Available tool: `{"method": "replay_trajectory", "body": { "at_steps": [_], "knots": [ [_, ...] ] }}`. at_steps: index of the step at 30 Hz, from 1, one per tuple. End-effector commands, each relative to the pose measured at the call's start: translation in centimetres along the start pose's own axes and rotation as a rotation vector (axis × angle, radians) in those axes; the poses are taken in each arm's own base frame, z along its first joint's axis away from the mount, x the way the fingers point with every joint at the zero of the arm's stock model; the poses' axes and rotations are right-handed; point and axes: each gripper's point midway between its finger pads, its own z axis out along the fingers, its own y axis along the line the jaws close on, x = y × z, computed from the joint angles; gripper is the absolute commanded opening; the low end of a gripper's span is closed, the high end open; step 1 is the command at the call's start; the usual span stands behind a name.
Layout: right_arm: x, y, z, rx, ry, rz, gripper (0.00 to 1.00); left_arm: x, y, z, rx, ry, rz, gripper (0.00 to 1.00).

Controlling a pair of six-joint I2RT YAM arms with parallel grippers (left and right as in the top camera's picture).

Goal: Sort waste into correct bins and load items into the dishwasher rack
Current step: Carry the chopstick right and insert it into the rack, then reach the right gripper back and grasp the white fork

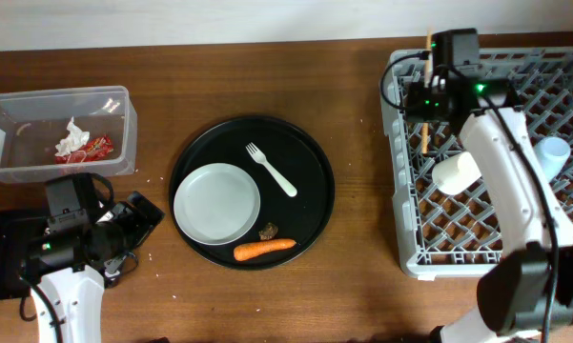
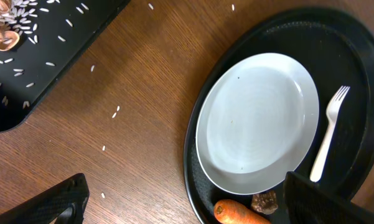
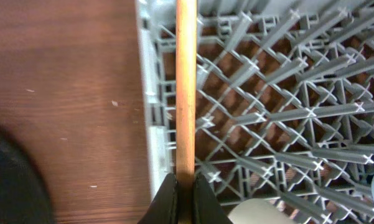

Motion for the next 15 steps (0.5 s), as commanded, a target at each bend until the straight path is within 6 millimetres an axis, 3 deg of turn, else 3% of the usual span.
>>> {"method": "replay_trajectory", "body": {
  "at_steps": [1,5,6,8,10,12,14,15],
  "knots": [
    [0.5,0.5,2.9,-0.111,0.05,-0.076,0.04,-0.1,-0.1,-0.1,0.008,-0.003,-0.009,0.99],
    [2.6,1.0,6.8,-0.118,0.148,-0.084,0.04,-0.1,-0.1,-0.1,0.008,-0.004,-0.009,0.99],
    [3.1,1.1,7.5,-0.117,0.167,-0.085,0.17,-0.1,-0.1,-0.1,0.008,-0.004,-0.009,0.99],
    [3.3,1.0,7.6,-0.116,0.176,-0.084,0.23,-0.1,-0.1,-0.1,0.008,-0.004,-0.009,0.99],
    [3.7,1.0,7.5,-0.116,0.195,-0.08,0.51,-0.1,-0.1,-0.1,0.008,-0.004,-0.009,0.99],
    [4.0,1.0,6.9,-0.111,0.211,-0.032,0.61,-0.1,-0.1,-0.1,0.008,-0.004,-0.009,0.99],
    [3.0,3.1,3.7,-0.199,0.173,0.0,0.62,-0.1,-0.1,-0.1,0.008,-0.004,-0.009,0.99],
    [2.2,5.3,1.2,-0.28,0.126,-0.024,0.62,-0.1,-0.1,-0.1,0.008,-0.004,-0.009,0.99]
  ]
}}
